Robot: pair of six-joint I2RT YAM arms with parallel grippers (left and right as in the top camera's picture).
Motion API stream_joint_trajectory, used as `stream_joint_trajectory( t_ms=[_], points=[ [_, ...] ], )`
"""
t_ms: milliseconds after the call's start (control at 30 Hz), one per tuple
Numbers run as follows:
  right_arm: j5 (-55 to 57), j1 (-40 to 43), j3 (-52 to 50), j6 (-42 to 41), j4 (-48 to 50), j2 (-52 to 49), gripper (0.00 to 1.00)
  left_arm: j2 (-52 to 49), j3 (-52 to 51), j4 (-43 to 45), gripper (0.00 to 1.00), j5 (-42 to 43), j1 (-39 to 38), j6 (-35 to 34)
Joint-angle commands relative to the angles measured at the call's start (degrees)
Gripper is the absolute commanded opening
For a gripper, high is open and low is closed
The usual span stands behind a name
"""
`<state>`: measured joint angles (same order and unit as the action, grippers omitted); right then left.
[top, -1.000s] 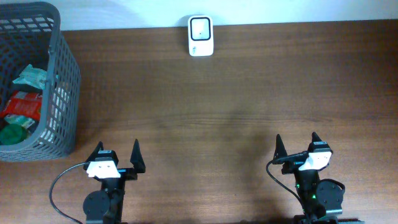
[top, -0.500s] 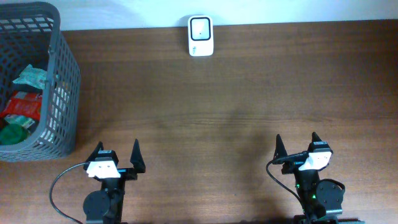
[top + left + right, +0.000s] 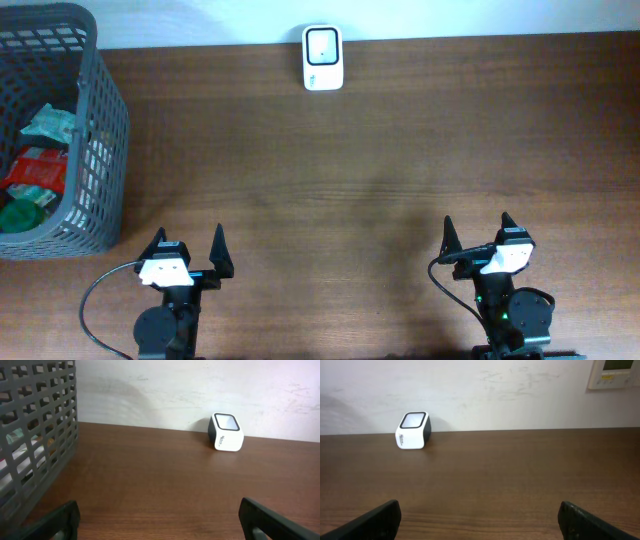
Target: Scan the item barcode
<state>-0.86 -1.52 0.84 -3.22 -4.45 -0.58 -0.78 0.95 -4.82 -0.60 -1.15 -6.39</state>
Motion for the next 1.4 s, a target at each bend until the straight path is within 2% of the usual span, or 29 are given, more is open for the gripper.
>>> stream_joint_trajectory(
  t_ms=[0, 800, 900, 933, 1000, 1033, 1067, 1100, 1167, 1200, 1267, 1333, 1367],
  points=[
    [0.5, 0.3, -0.5, -0.2, 0.0, 0.2, 0.98, 0.4, -0.5, 0.1, 0.99, 0.8, -0.2, 1.1],
    [0.5, 0.3, -0.5, -0.2, 0.0, 0.2, 0.99, 0.4, -0.5, 0.1, 0.99, 0.8, -0.2, 1.1],
    [0.5, 0.3, -0.5, -0.2, 0.0, 0.2, 0.98, 0.4, -0.4, 2.4, 0.99, 6.8, -0.2, 0.9],
    [0.5, 0.3, -0.5, -0.2, 0.0, 0.2, 0.98, 0.4, -0.4, 4.4, 0.99, 12.2, -0.2, 0.7],
    [0.5, 0.3, -0.5, -0.2, 0.0, 0.2, 0.99, 0.4, -0.4, 14.9, 0.99, 26.8, -0.2, -0.4],
    [0.5, 0.3, -0.5, -0.2, 0.0, 0.2, 0.98, 0.4, -0.4, 21.1, 0.99, 28.6, -0.2, -0.4],
    [0.5, 0.3, -0.5, -0.2, 0.0, 0.2, 0.99, 0.4, -0.4, 30.7, 0.99, 28.6, -0.2, -0.4],
    [0.5, 0.3, -0.5, -0.2, 0.0, 0.2, 0.99, 0.4, -0.1, 48.0, 0.99, 22.5, -0.2, -0.4],
    [0.5, 0.3, -0.5, -0.2, 0.0, 0.2, 0.98, 0.2, 2.3, 53.1, 0.99, 12.9, -0.2, -0.4],
    [0.5, 0.3, -0.5, -0.2, 0.0, 0.2, 0.98, -0.7, 6.3, 52.3, 0.99, 6.5, -0.2, -0.2],
    [0.5, 0.3, -0.5, -0.2, 0.0, 0.2, 0.99, -4.9, 15.8, 45.6, 0.99, 3.6, -0.2, 5.4],
    [0.5, 0.3, -0.5, -0.2, 0.0, 0.2, 0.98, -13.2, 29.2, 33.6, 0.99, 3.3, -0.2, 11.5],
    [0.5, 0.3, -0.5, -0.2, 0.0, 0.2, 0.99, -22.9, 42.6, 20.8, 0.99, 2.7, -0.2, 14.1]
  ],
)
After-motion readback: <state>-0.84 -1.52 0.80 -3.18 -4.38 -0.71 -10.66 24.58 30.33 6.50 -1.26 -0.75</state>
